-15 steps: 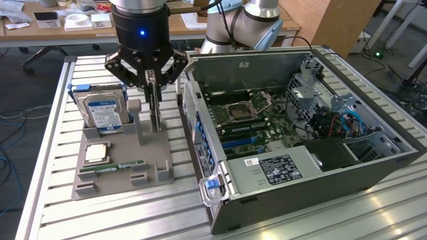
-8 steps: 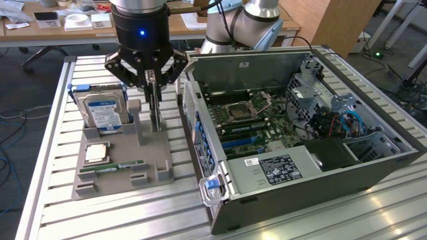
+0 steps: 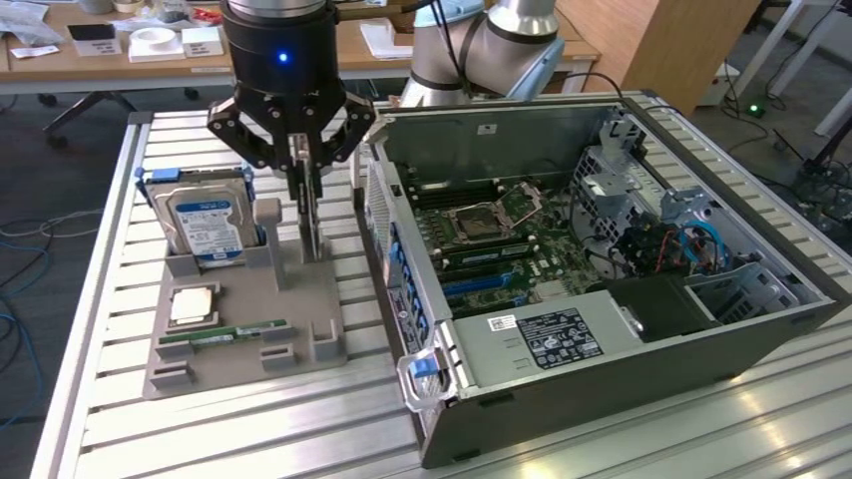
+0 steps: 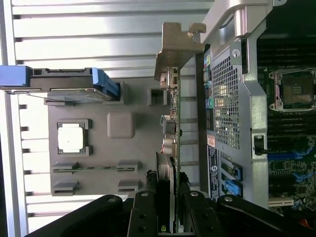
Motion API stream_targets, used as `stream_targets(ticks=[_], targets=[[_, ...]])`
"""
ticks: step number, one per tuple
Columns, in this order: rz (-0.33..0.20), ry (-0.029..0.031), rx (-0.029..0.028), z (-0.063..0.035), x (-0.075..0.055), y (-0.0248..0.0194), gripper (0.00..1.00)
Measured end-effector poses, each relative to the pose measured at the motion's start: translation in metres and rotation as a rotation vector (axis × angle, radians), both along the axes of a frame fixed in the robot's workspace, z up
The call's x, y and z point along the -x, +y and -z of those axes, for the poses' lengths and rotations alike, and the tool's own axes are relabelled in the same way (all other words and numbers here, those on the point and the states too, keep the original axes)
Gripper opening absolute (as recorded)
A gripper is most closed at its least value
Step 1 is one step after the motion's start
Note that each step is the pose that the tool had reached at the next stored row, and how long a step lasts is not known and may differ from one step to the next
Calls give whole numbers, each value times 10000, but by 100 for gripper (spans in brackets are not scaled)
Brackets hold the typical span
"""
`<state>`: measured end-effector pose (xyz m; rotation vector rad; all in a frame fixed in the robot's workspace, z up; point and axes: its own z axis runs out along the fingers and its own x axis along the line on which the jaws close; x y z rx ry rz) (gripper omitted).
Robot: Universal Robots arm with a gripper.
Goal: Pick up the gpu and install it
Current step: 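Pick up the gpu and move the gpu toward the slot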
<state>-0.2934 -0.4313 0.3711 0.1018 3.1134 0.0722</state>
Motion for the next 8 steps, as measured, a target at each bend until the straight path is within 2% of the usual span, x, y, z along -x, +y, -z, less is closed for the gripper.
stream_targets(ticks=[8], targets=[[-34, 0, -4, -80, 0, 0, 27]])
